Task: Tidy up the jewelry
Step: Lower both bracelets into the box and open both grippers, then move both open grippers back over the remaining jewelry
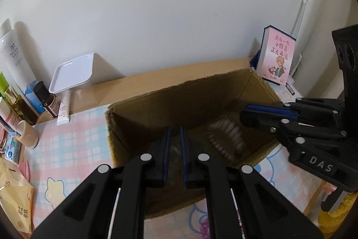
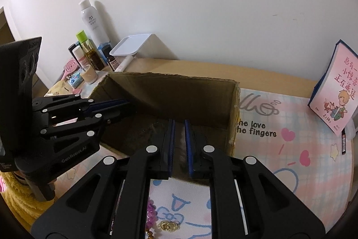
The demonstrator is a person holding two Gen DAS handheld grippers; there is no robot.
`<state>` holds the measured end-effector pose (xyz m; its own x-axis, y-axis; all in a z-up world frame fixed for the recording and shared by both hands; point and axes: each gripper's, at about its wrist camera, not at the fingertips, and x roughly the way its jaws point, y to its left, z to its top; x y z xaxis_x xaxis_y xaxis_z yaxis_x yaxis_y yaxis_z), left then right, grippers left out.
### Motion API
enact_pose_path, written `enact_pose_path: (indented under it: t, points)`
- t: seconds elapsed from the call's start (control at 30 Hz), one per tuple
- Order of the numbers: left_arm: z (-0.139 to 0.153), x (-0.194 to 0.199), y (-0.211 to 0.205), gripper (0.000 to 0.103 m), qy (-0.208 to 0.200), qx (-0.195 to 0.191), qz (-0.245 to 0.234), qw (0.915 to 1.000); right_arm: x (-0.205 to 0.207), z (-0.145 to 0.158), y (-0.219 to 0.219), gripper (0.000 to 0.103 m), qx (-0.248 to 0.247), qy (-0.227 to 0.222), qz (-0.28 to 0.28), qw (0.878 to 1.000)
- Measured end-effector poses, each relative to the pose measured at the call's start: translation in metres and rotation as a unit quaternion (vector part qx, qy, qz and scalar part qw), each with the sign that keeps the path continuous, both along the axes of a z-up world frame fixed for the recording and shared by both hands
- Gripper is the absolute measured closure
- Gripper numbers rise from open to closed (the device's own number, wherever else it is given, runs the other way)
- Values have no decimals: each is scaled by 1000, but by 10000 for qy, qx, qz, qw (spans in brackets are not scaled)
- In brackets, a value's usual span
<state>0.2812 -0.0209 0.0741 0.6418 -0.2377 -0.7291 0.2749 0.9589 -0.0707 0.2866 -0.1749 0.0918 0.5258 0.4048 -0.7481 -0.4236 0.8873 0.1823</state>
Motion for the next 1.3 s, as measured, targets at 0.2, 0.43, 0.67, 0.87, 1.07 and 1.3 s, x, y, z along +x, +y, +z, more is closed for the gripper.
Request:
enact_pose_path:
  t: [0.2,0.43,0.67,0.87,1.07,1.3]
  points:
    - [10,-15,2,70,-238,-74,6,9997,-13,17,-3,84,96,-218,36,9997]
    - [28,-50,11,55,-778,-112,40,9969,-51,43,-8,78,220,-650,117,9976]
    - [30,-98,22,51,-1142,1,167,9933,-99,48,-22,71,282,-904,133,9954]
    - [2,-128,27,51,-965,94,85,9953,-126,21,-31,70,111,-737,95,9972]
    - [-30,-144,35,51,-704,151,51,9974,-141,-18,-40,70,64,-429,54,9990]
    - [-58,-157,50,51,-444,-1,56,9990,-157,-52,-43,70,-355,-319,262,9985]
